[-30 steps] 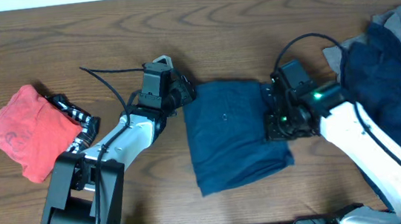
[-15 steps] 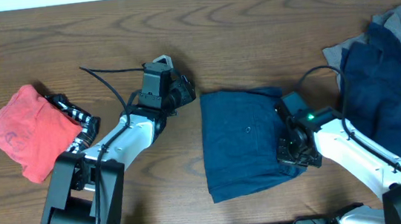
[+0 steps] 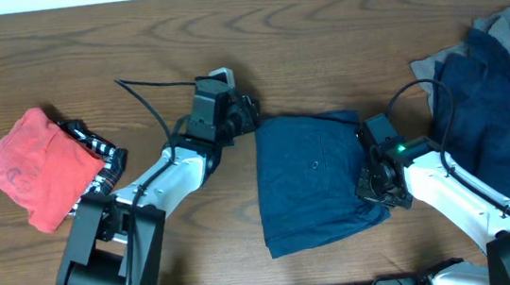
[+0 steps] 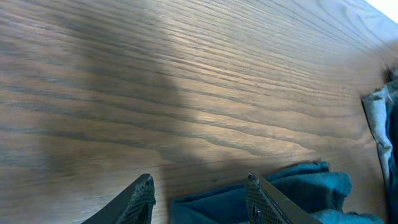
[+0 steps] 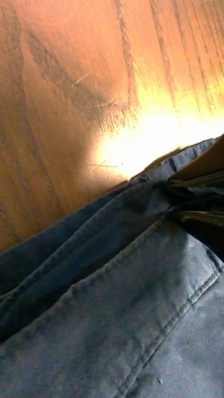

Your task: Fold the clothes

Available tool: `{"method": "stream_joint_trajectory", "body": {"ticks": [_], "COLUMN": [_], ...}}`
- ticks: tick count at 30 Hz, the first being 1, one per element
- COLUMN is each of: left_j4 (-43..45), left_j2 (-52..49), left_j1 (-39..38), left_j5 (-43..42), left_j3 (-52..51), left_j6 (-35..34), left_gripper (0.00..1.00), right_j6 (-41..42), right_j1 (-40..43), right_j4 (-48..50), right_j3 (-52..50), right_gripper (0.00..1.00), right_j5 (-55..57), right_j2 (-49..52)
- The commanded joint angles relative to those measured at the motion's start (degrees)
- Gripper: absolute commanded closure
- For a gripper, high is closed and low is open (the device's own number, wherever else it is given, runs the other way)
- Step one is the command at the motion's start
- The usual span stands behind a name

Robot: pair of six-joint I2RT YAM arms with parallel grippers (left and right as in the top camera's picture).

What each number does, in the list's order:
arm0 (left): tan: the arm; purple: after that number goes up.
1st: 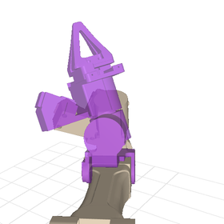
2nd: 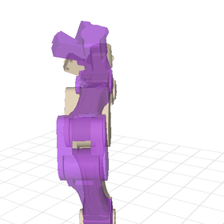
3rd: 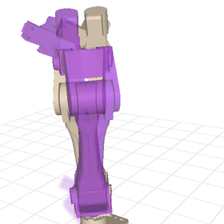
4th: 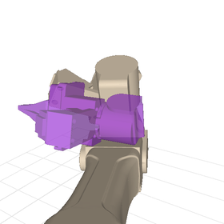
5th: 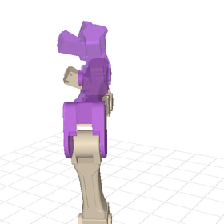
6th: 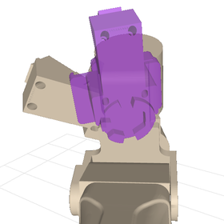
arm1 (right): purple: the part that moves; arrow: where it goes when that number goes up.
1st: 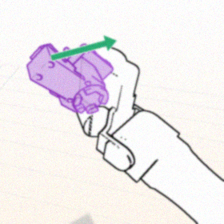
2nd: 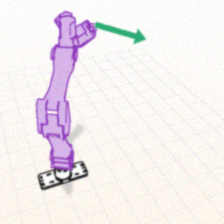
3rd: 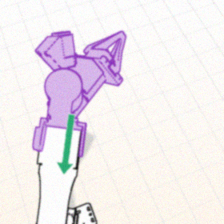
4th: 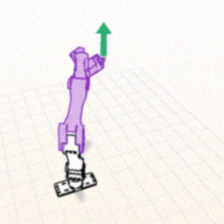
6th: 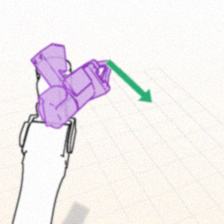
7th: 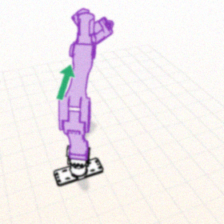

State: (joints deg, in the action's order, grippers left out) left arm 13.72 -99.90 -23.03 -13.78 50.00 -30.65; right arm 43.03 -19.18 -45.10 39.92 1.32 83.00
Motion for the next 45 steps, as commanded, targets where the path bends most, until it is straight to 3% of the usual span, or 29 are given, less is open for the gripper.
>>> {"method": "stream_joint_trajectory", "body": {"ticks": [1,8,15,23,27,31,33,38,39,41,43,45], "left_j4": [1.2,-2.45,-18.36,-43.82,-51.82,-54.88,-55.76,-55.23,-54.05,-50.75,-46.73,-43.1], "left_j2": [-2.86,-5.68,-6.1,-6.08,-6.08,-4.81,-3.02,4.52,6.36,9.57,11.72,12.26], "left_j1": [-0.59,-1.07,-1.16,-1.11,-1.09,-0.7,0.35,4.79,5.64,6.73,6.88,6.45], "left_j5": [-0.87,-1.22,-1.16,-1.64,-8.7,-9.38,-8.92,-7.13,-7.19,-7.19,-7.21,-7.23], "left_j3": [1.27,1.25,1.25,1.25,1.25,1.31,1.81,5.03,5.57,5.95,5.95,5.95], "left_j6": [2.82,5.6,8.2,6.58,6.19,6.19,6.36,6.64,6.58,6.58,6.58,6.6], "left_gripper": [0.51,0.53,0.67,0.69,0.69,0.67,0.66,0.6,0.56,0.31,0.21,0.16], "right_j6": [0.87,0.85,0.44,-15.26,-20.41,-20.35,-19.85,-13.35,-12.2,-9.7,-9.29,-9.29], "right_j1": [0.74,0.74,0.9,0.92,1.4,1.44,1.44,2.29,2.32,2.29,2.23,1.81], "right_j4": [0.17,0.11,5.73,26.14,32.59,25.57,18.91,-0.48,-3.06,-8.2,-11.72,-13.68], "right_j3": [-0.35,-0.35,-0.35,-0.35,0.0,2.54,4.48,9.25,9.42,9.4,9.22,8.31], "right_gripper": [0.86,0.85,0.86,0.84,0.79,0.79,0.84,0.83,0.83,0.82,0.82,0.82], "right_j5": [1.22,1.11,8.13,8.15,7.87,4.57,3.45,3.13,3.1,2.05,-0.92,-3.56], "right_j2": [0.17,0.17,0.17,0.28,0.24,-0.76,-2.38,-8.63,-9.92,-12.44,-13.49,-13.33]}}
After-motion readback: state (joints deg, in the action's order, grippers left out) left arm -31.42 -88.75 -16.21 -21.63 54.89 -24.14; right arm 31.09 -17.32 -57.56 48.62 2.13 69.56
